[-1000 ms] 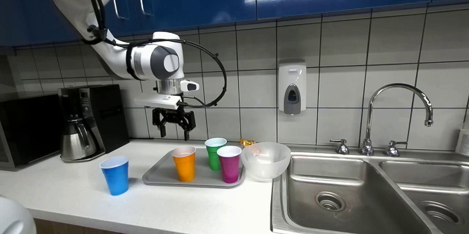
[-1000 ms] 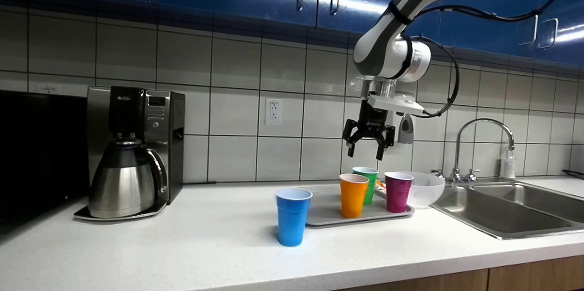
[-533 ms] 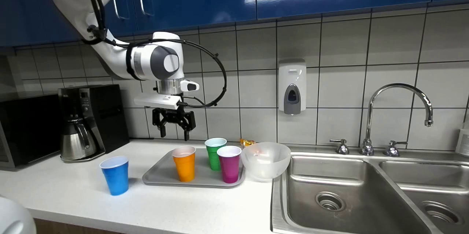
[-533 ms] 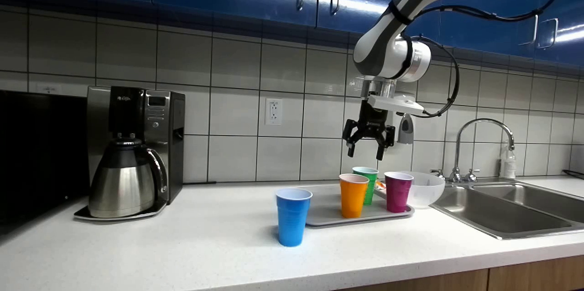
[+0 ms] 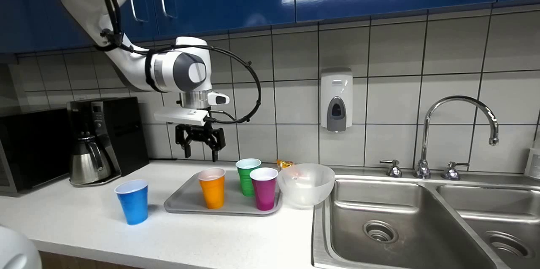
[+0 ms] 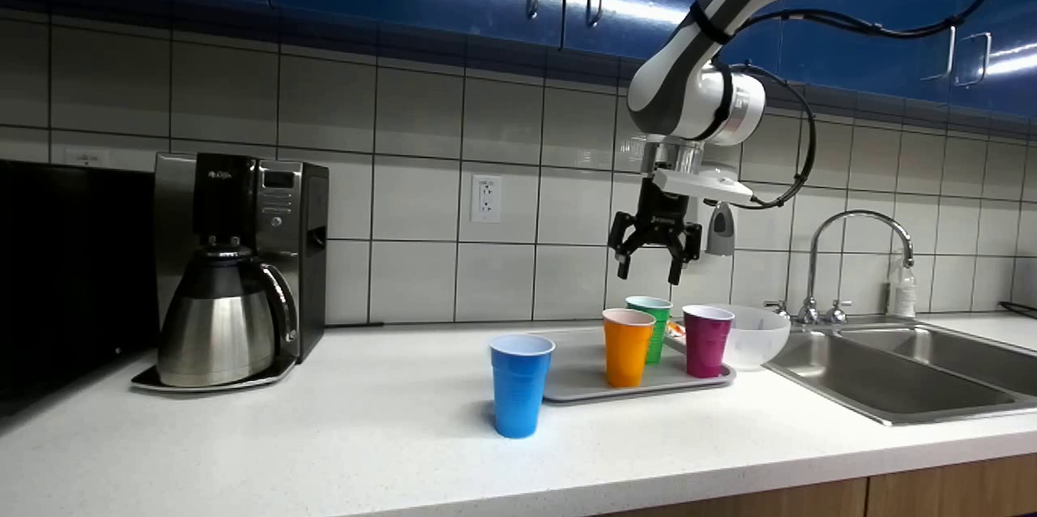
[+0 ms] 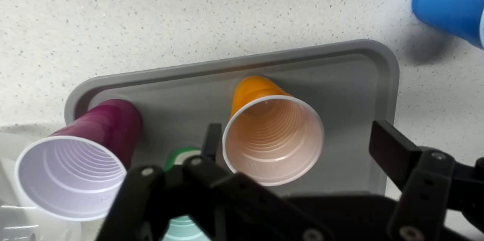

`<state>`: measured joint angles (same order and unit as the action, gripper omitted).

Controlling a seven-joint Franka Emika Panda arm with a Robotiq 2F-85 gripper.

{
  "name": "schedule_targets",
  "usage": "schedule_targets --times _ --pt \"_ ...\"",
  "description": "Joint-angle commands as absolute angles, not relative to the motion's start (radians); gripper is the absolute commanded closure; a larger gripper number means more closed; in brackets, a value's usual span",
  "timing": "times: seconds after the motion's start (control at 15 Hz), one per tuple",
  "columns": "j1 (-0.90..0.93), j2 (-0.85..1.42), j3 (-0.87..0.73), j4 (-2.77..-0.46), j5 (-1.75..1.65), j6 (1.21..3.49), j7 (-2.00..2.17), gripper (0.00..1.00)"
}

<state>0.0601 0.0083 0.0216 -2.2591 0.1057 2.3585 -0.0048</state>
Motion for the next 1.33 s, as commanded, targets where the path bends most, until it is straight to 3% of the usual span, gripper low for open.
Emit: schedule_targets --times 0.0,1.27 --pt "0.053 0.008 0.029 -2.257 0.105 2.355 -0.004 0.0" --pt "0.106 -0.034 0.085 -2.315 -0.046 2.35 0.103 0.0"
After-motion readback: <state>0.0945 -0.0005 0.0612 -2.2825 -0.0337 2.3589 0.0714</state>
